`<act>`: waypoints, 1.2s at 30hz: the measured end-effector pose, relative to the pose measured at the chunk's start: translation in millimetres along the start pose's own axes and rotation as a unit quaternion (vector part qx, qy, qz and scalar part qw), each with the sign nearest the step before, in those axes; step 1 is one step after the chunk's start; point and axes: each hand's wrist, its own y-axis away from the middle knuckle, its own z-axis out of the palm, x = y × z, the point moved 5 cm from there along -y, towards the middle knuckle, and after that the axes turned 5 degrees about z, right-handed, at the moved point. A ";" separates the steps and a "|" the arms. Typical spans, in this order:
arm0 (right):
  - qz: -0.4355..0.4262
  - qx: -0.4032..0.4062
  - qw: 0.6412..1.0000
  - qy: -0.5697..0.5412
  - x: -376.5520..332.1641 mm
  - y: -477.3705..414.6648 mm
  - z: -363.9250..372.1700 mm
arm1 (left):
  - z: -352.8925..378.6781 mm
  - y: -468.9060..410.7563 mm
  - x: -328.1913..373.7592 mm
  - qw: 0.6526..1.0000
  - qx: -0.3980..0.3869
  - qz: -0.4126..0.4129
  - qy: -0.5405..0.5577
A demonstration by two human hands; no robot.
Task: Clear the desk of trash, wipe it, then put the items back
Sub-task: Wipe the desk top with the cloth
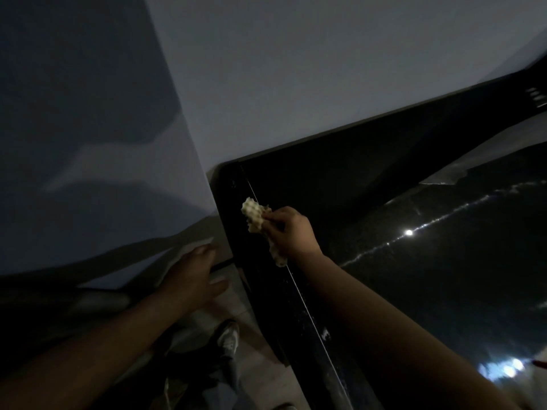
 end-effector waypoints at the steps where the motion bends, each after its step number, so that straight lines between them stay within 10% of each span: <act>1: 0.004 0.002 1.000 -0.003 2.1 6.0 -0.6 | 0.7 3.4 2.0 1.000 -0.002 0.002 0.000; 36: 0.061 0.011 0.998 0.001 65.2 197.0 -21.0 | 54.8 70.5 58.1 0.996 0.000 0.051 -0.070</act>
